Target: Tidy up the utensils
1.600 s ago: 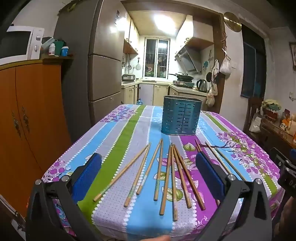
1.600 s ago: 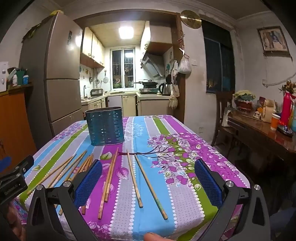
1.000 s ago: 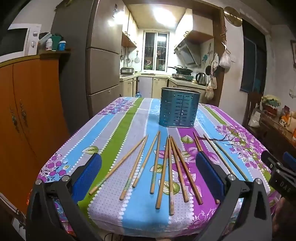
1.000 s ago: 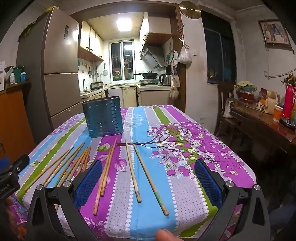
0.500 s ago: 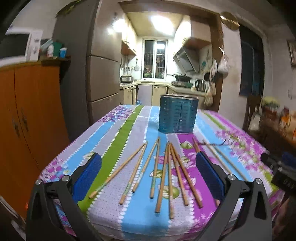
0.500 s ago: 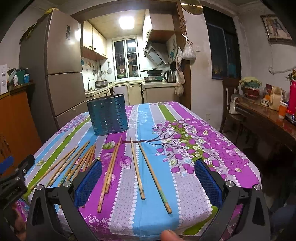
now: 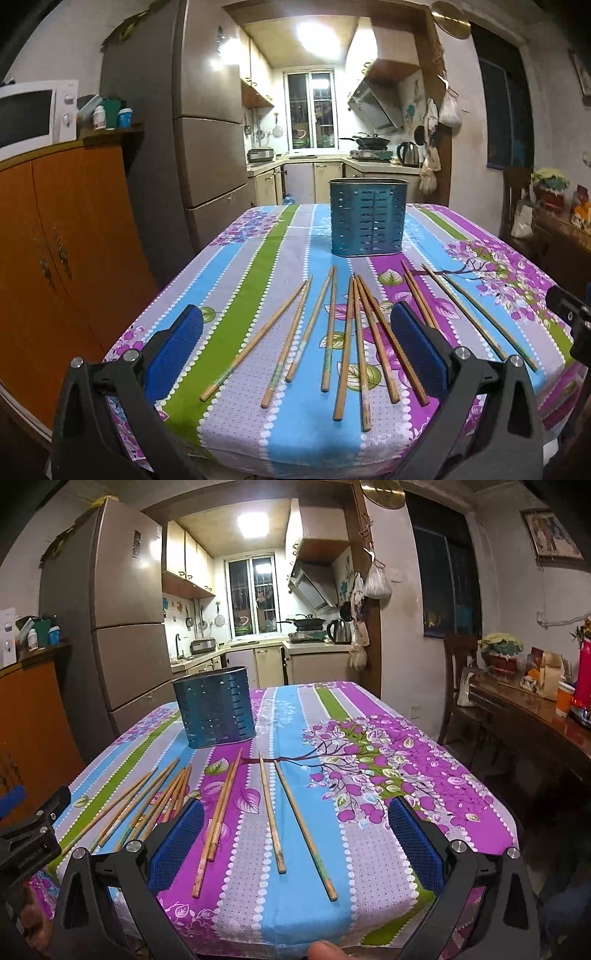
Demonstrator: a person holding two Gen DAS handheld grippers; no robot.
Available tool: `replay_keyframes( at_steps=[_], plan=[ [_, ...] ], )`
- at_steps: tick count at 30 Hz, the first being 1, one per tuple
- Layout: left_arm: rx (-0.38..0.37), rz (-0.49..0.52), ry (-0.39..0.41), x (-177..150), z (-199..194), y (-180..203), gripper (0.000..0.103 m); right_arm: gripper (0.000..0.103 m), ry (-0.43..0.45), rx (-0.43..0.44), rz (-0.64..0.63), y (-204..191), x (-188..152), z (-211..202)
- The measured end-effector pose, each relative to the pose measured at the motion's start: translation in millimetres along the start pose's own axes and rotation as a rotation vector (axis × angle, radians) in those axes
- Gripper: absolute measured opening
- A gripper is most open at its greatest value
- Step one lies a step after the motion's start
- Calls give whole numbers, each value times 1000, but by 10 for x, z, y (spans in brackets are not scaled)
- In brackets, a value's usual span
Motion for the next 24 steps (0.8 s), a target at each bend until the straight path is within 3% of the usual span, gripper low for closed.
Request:
replay_keyframes(
  at_steps=[24],
  plan=[
    [-11,36,7,20,-24,71,98,100,15,5,-29,-80,27,-43]
  ],
)
Point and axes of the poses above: each gripper's, at about its wrist camera, not at the fingertips, and z roughly the way its jaws point, y to its right, x to its top, the point moved 6 cm from there along z, roughly the way its jaws point, and after that the axes turned 5 degrees about -z, right-handed, at the moved point
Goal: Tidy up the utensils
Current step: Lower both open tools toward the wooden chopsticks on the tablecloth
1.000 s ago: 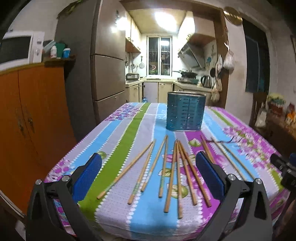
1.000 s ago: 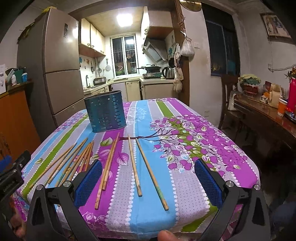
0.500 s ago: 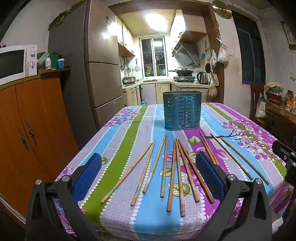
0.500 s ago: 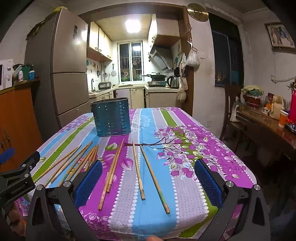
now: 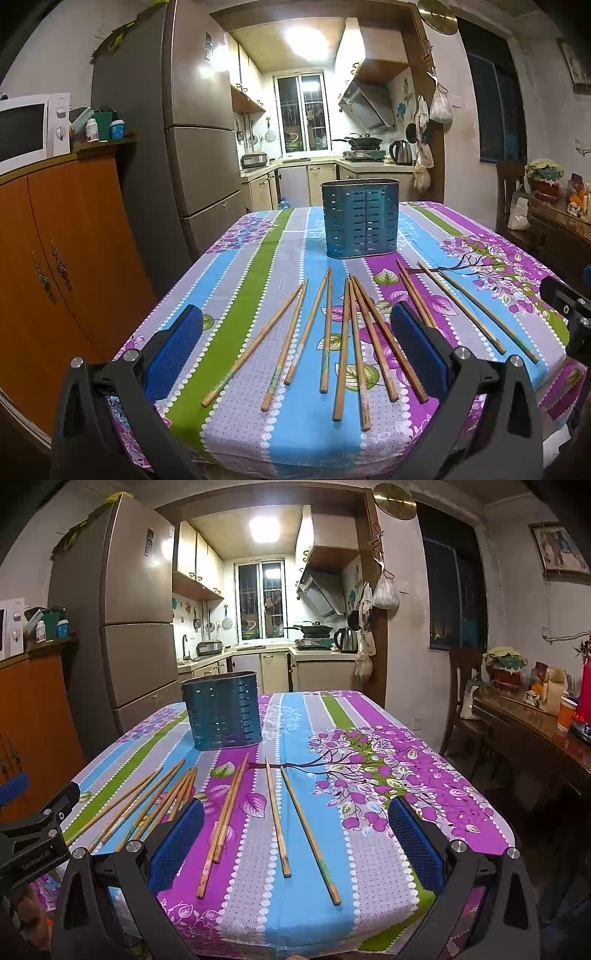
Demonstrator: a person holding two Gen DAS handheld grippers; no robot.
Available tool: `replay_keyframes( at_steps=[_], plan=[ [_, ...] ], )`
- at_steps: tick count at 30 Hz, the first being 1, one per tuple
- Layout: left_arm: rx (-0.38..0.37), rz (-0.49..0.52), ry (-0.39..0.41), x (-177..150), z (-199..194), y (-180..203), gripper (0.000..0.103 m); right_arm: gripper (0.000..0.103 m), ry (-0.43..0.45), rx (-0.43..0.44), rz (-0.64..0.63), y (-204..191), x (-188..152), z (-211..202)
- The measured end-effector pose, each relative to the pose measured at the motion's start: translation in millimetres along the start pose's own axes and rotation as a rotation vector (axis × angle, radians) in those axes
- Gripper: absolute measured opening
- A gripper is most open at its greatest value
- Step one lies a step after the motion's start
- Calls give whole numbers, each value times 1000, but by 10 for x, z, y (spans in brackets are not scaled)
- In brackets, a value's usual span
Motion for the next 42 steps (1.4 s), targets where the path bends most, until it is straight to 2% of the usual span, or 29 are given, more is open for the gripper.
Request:
replay_keyframes(
  at_steps=[18,22,29,34,42],
  plan=[
    [-12,30,-33,-46,46,-114,98,100,-57,6,-45,2,23,75],
    [-58,20,-91,-198,64,-419,98,100,-92,25,-80,3,-5,51],
    [-49,17,-189,-473,128,-1033,98,100,-206,83,-93,-14,-213,107],
    [-78,35,-209,-507,130,-1246,98,100,-267,126,-91,-29,-344,136],
    [-139,100,-269,-631,372,-1167,77,99,-327,160,-69,-61,-500,204]
  ],
)
Point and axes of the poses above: each gripper's, at about its wrist camera, not at the fingertips, and z roughly the way its jaws point, y to its right, x to its top, the point moved 6 cm from there along z, roughly the way its jaws point, and after that the axes turned 5 degrees about -z, right-handed, at the moved point
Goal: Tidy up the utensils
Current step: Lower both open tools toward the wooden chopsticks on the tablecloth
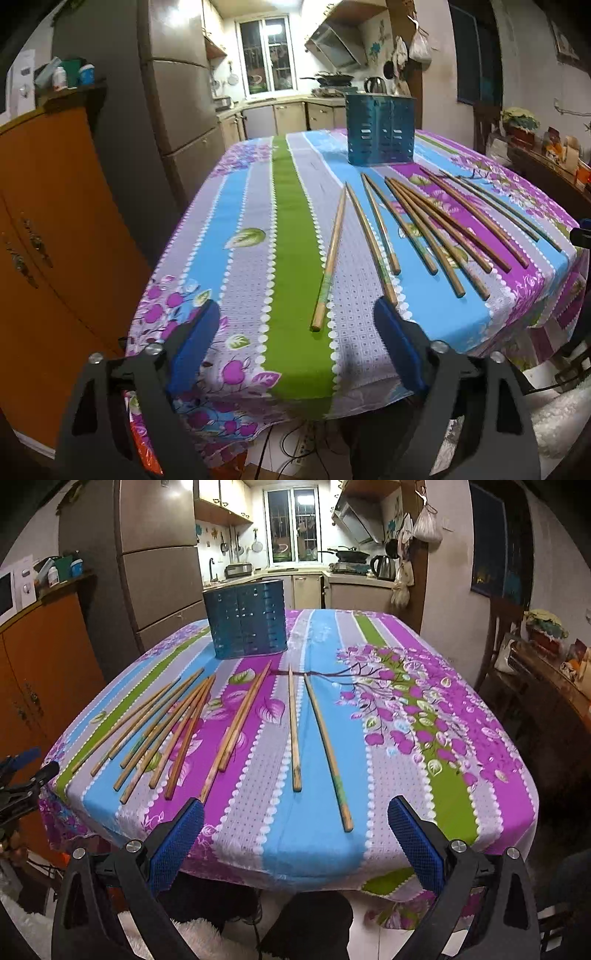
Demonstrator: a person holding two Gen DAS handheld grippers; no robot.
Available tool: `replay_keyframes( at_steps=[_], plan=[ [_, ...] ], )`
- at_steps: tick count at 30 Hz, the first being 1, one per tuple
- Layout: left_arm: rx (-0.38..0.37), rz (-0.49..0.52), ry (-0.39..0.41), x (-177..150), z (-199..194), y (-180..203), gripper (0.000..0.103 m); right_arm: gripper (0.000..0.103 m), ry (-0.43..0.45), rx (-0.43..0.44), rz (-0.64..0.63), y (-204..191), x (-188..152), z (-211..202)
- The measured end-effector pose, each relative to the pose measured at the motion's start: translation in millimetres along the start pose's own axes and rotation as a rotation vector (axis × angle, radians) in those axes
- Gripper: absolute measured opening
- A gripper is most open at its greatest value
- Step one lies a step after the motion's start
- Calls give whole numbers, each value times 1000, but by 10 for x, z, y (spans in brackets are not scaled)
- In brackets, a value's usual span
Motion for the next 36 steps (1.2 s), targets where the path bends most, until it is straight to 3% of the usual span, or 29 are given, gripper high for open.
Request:
replay_keyframes(
  at_steps=[5,8,10,12,19,26,36],
  plan=[
    [-30,57,-37,-52,184,68,66,91,-10,30,-1,-66,-27,48],
    [-57,72,-53,-64,271,87,59,78,-26,57,-7,-127,-40,112],
    [-71,78,-57,-72,307,90,54,61,-39,90,-11,-197,-47,167],
    [-86,93,-60,-87,341,102,52,52,-49,110,-20,-264,-53,219],
    [-126,117,-50,-74,365,102,51,33,-54,126,-49,-499,-87,311],
    [-207,104,-49,-43,420,121,41,28,-61,105,-55,-589,-130,381],
    [-211,50,5,-82,408,130,39,26,-15,56,-91,-758,-98,400]
  ],
)
Point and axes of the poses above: each gripper's, at about its wrist camera, not at the fingertips, and z roughly the way its jaws point, y to its right, x to its top, the point moved 6 cm from there along z, roughly the way its jaws point, and after that the axes turned 5 degrees about -z, right-handed, at the moved point
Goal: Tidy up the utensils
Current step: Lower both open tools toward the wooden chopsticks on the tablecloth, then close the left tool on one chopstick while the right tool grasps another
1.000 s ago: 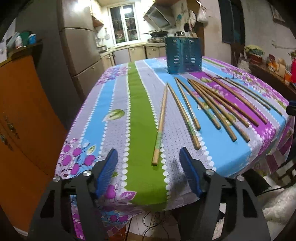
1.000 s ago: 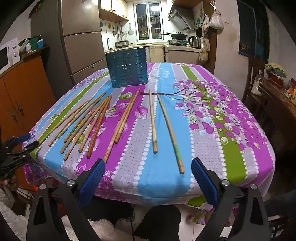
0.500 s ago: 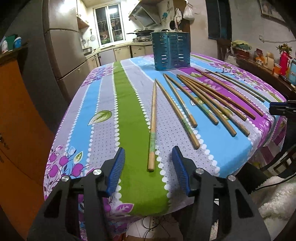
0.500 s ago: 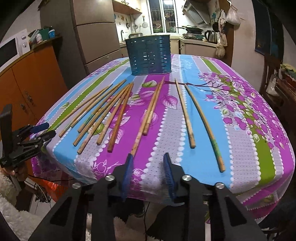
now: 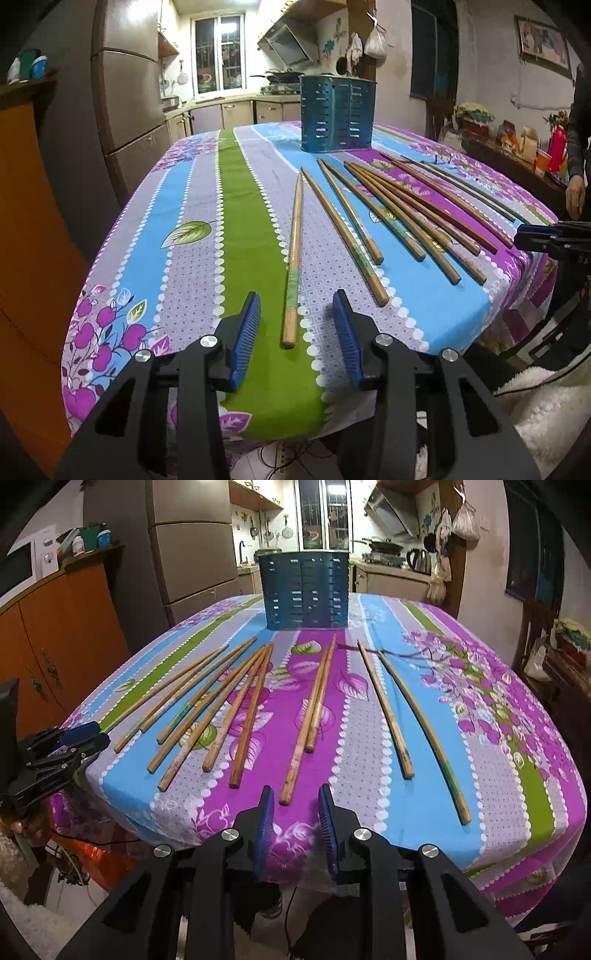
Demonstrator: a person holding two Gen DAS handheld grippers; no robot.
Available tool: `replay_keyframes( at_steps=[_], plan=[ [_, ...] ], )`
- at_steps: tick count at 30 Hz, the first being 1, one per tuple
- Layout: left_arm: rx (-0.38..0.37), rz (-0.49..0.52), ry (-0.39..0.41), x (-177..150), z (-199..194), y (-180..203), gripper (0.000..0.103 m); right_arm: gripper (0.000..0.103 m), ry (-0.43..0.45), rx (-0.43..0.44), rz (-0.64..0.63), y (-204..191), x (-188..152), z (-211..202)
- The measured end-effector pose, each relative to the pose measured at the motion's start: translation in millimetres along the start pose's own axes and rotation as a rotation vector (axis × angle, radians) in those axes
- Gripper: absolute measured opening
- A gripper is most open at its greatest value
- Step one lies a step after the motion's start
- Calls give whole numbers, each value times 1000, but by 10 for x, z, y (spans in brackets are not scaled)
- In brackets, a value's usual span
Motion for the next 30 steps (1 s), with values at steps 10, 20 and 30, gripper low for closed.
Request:
replay_keyframes(
  at_steps=[10,20,30],
  plan=[
    [13,-14,68,-36,-35,3,39,20,136,-103,-25,-102,-89,74],
    [2,22,109,-101,-106,28,33,20,181,-183,-23,-146,-104,46],
    [-13,25,112,-118,-127,15,26,11,171,-174,-20,-178,-98,53]
  ],
)
Point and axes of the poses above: each gripper's, at about its wrist camera, not at the fingertips, and z roughly the way its jaws point, y to its right, x to its top, the point moved 6 cm from there along z, roughly the way its jaws point, and after that the axes turned 5 degrees about -z, right-handed, at the moved point
